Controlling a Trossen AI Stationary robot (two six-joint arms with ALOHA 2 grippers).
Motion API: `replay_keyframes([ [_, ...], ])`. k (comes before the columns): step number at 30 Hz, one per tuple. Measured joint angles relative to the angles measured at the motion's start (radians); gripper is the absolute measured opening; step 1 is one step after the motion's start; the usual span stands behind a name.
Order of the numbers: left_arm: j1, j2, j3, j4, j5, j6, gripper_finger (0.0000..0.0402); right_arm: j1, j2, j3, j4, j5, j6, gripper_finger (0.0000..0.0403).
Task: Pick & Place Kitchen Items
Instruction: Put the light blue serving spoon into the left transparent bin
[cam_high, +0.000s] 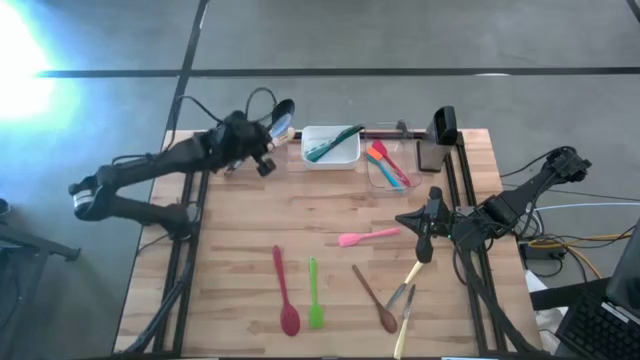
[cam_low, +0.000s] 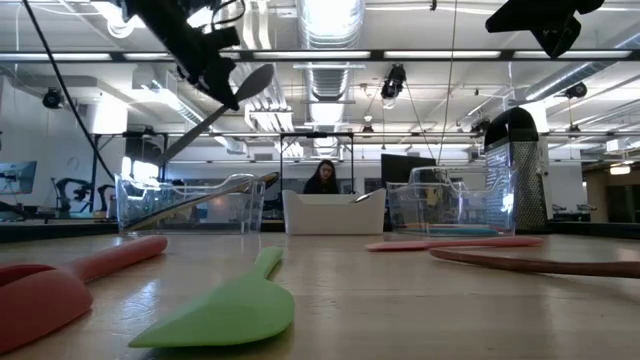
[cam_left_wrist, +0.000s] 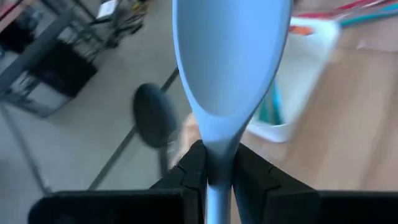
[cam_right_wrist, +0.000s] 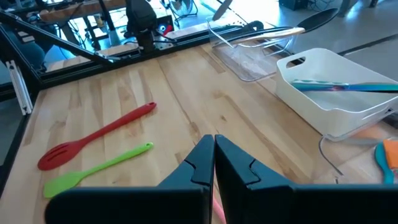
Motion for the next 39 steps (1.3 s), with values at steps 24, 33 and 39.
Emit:
replay_keyframes([
  [24, 0.320, 0.272, 0.000, 0.067, 0.067, -0.017, 0.0052, 0.001, 0.000, 0.000, 0.000, 0.000, -0.014, 0.0008],
  [33, 0.348, 0.342, -0.006, 0.047, 0.096, -0.054, 0.0052, 0.001, 0.000, 0.000, 0.000, 0.000, -0.014, 0.0008],
  [39, 0.357, 0.376, -0.007, 0.016, 0.097, -0.060, 0.0052, 0.001, 0.000, 0.000, -0.001, 0.000, -0.015, 0.0008],
])
